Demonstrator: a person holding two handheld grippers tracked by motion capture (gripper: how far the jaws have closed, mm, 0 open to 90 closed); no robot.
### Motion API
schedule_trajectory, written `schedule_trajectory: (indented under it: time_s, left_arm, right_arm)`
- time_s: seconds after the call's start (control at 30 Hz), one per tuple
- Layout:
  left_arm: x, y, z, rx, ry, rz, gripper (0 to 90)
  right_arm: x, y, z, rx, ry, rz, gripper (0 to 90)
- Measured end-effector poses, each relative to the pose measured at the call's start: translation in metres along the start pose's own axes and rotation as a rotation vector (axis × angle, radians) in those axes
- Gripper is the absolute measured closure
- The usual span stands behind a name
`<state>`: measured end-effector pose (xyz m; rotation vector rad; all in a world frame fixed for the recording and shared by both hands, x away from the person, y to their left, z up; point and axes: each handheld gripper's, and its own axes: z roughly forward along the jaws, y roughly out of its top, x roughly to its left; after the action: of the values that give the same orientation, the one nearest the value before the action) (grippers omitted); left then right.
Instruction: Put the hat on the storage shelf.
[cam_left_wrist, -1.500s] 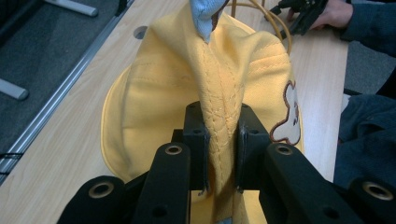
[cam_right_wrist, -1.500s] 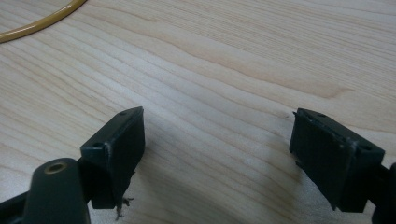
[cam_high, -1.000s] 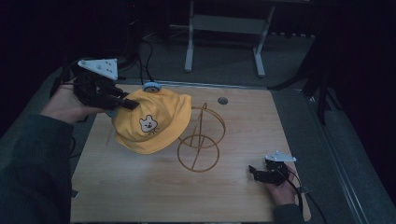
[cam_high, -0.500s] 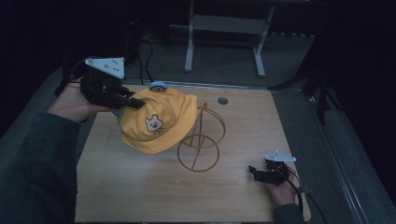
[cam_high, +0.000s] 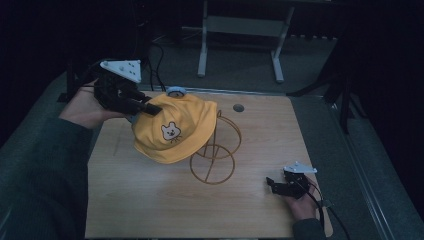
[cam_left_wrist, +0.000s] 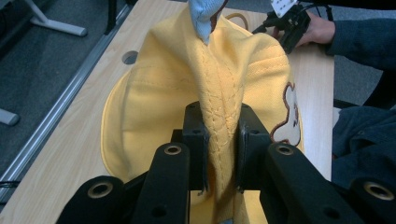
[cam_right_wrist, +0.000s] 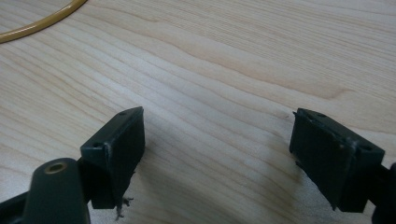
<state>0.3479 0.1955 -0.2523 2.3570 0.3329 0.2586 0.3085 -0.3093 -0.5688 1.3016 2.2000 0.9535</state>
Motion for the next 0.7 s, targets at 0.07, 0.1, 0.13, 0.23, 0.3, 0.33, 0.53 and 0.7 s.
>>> schedule_trajectory:
  time_s: [0.07, 0.1, 0.13, 0.23, 0.3, 0.33, 0.53, 0.7]
  left_arm:
    - [0.000, 0.002, 0.001, 0.002, -0.001, 0.004, 77.5]
    - [0.000, 0.002, 0.002, 0.001, -0.001, 0.003, 77.5]
    - [0.000, 0.003, 0.003, 0.001, -0.002, 0.005, 77.5]
    - [0.001, 0.005, 0.005, -0.001, -0.001, 0.006, 77.4]
    - [0.001, 0.007, 0.006, -0.002, 0.000, 0.003, 77.3]
    - [0.001, 0.008, 0.007, 0.000, 0.000, 0.004, 77.3]
    - [0.000, 0.014, 0.011, 0.001, -0.006, 0.010, 77.3]
    - [0.001, 0.019, 0.015, -0.005, -0.006, 0.010, 77.2]
  right_arm:
    - [0.000, 0.000, 0.000, 0.001, 0.000, 0.001, 18.0]
    - [0.000, 0.000, 0.000, 0.001, 0.000, 0.001, 18.0]
    - [0.000, 0.000, 0.000, 0.001, 0.000, 0.001, 18.0]
    - [0.000, 0.000, 0.000, 0.001, 0.000, 0.000, 18.0]
    - [0.000, 0.000, 0.000, 0.000, 0.000, -0.001, 18.0]
    - [0.000, 0.000, 0.000, 0.001, 0.000, 0.000, 18.0]
    - [0.000, 0.000, 0.000, 0.001, 0.000, 0.000, 18.0]
    - [0.000, 0.000, 0.000, 0.000, 0.001, -0.001, 18.0]
